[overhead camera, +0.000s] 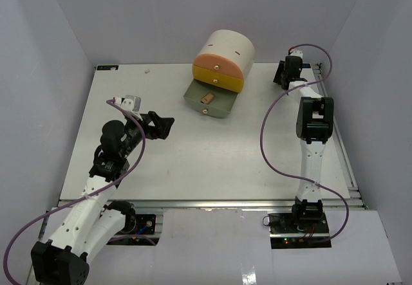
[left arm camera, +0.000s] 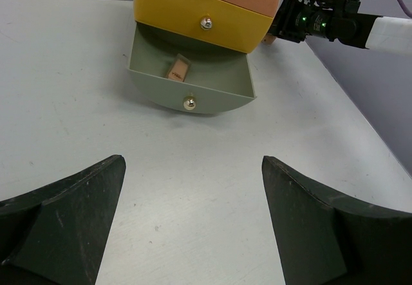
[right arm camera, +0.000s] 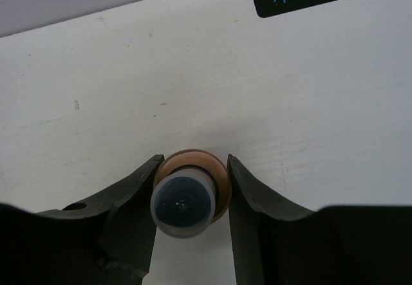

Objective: Organize the makeup

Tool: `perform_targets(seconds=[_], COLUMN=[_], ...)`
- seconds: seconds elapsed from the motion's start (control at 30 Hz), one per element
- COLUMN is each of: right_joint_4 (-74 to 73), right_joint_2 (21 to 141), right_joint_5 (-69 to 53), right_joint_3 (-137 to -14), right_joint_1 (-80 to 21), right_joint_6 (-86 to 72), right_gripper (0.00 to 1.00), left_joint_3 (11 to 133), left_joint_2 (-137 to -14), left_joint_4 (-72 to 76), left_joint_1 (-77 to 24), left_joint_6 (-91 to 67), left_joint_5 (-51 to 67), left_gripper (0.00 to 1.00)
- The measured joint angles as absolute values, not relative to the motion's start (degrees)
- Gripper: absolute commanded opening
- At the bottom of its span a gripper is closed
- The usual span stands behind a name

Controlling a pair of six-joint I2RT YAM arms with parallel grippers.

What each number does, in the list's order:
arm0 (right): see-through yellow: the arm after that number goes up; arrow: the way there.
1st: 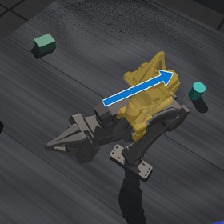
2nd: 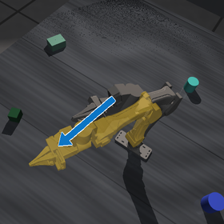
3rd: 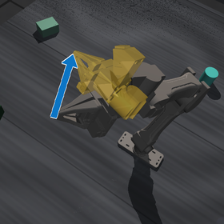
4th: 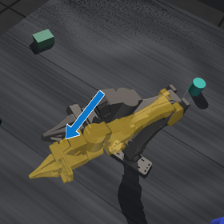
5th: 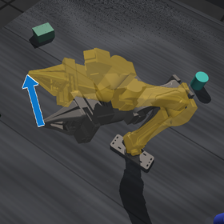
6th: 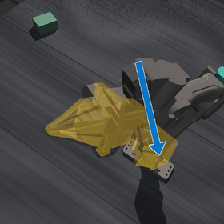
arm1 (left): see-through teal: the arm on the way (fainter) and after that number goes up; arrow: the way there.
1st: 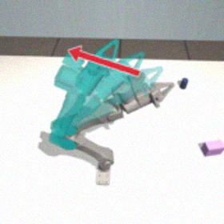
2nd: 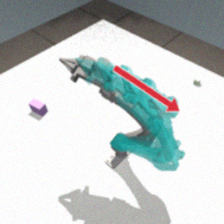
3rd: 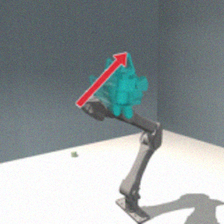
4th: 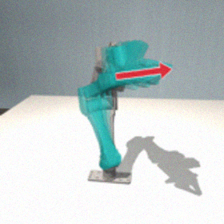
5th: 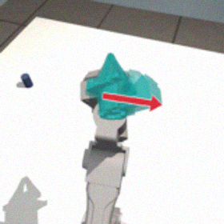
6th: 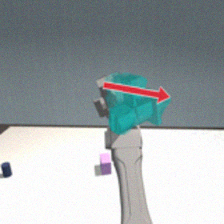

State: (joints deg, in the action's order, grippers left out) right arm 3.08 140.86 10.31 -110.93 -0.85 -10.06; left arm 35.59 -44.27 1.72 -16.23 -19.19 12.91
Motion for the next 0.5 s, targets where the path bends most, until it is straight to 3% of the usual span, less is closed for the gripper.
perform_targets(seconds=[0.13, 0.33, 0.5], right_joint_4=[4.7, 6.5, 4.0], right_joint_2=[137.4, 116.9, 102.4], right_joint_5=[6.6, -4.8, -18.2], right_joint_3=[-105.3, -80.7, -77.0], right_joint_1=[-0.4, 0.4, 0.3], right_joint_6=[-9.9, -3.9, 7.4], right_gripper=[0.08, 0.08, 0.08], left_joint_3=[35.6, 35.6, 35.6], left_joint_2=[-44.2, -43.2, -42.1], left_joint_4=[1.7, 1.7, 1.8], left_joint_1=[-16.2, -16.2, -16.2], left_joint_6=[-19.3, -19.4, -19.6], left_joint_5=[12.9, 13.2, 13.6], left_gripper=[0.98, 0.98, 0.98])
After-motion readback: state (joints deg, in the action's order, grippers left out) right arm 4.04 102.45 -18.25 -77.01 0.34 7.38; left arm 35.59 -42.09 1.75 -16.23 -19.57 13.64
